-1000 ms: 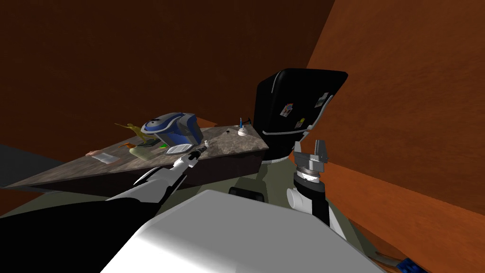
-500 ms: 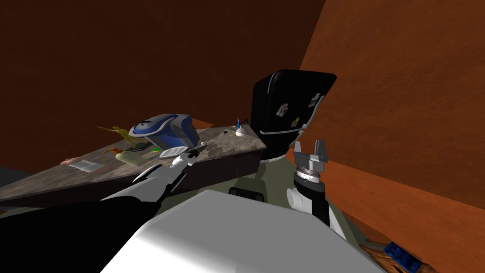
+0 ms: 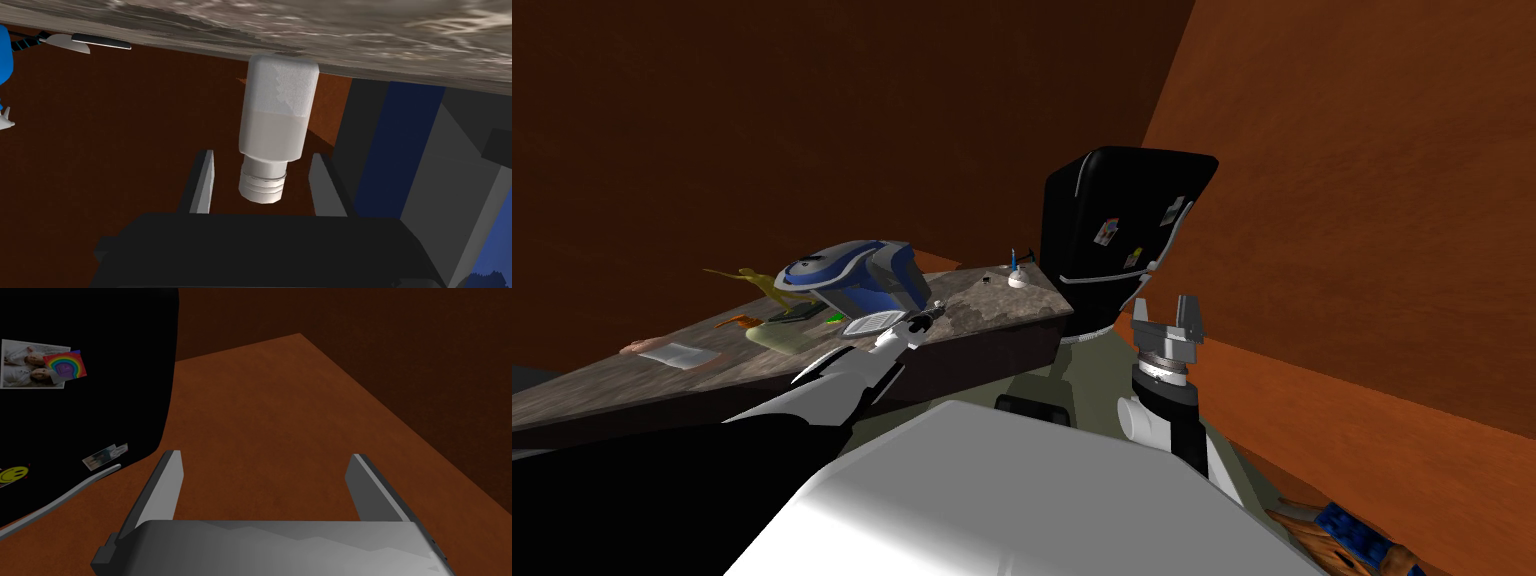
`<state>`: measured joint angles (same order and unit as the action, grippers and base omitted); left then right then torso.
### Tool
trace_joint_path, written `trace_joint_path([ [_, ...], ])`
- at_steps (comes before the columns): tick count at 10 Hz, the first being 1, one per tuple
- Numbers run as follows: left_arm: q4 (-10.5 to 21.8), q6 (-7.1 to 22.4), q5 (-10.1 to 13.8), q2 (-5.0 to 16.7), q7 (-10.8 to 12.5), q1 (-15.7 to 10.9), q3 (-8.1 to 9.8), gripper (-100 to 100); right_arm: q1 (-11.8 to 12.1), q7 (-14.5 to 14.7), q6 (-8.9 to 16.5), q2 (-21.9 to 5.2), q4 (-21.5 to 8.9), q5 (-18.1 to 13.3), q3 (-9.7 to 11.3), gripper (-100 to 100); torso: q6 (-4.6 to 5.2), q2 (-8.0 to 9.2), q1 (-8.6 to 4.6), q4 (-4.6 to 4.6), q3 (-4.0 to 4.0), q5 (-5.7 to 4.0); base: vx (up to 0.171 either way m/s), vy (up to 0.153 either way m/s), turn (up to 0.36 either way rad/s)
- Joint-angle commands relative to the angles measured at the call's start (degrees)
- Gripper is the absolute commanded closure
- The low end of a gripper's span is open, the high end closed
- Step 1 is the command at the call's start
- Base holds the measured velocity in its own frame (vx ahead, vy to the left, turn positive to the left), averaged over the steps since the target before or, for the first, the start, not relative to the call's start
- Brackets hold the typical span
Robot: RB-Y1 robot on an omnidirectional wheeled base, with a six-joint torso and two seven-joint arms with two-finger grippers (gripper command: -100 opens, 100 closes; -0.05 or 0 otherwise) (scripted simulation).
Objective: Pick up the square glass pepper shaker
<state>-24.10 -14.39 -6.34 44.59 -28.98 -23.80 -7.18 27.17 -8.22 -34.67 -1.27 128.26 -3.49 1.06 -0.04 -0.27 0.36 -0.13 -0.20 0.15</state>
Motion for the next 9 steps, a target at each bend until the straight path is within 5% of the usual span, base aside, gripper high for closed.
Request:
trace_joint_path([
  [1, 0.0, 0.0, 0.0, 0.0, 0.0, 0.0, 0.00, 100, 0.0, 0.0, 0.0, 0.0, 0.0, 0.0, 0.0, 0, 0.00, 0.00, 0.00, 0.00, 0.00, 0.00, 0.000, 0.000, 0.000],
  [4, 0.0, 0.0, 0.0, 0.0, 0.0, 0.0, 0.00, 100, 0.0, 0.0, 0.0, 0.0, 0.0, 0.0, 0.0, 0, 0.00, 0.00, 0.00, 0.00, 0.00, 0.00, 0.000, 0.000, 0.000],
  [6, 0.0, 0.0, 0.0, 0.0, 0.0, 0.0, 0.00, -100, 0.0, 0.0, 0.0, 0.0, 0.0, 0.0, 0.0, 0, 0.00, 0.00, 0.00, 0.00, 0.00, 0.00, 0.000, 0.000, 0.000],
  [7, 0.0, 0.0, 0.0, 0.0, 0.0, 0.0, 0.00, 0, 0.0, 0.0, 0.0, 0.0, 0.0, 0.0, 0.0, 0, 0.00, 0.00, 0.00, 0.00, 0.00, 0.00, 0.000, 0.000, 0.000],
  [8, 0.0, 0.0, 0.0, 0.0, 0.0, 0.0, 0.00, -100, 0.0, 0.0, 0.0, 0.0, 0.0, 0.0, 0.0, 0, 0.00, 0.00, 0.00, 0.00, 0.00, 0.00, 0.000, 0.000, 0.000],
  [9, 0.0, 0.0, 0.0, 0.0, 0.0, 0.0, 0.00, 100, 0.0, 0.0, 0.0, 0.0, 0.0, 0.0, 0.0, 0, 0.00, 0.00, 0.00, 0.00, 0.00, 0.00, 0.000, 0.000, 0.000],
])
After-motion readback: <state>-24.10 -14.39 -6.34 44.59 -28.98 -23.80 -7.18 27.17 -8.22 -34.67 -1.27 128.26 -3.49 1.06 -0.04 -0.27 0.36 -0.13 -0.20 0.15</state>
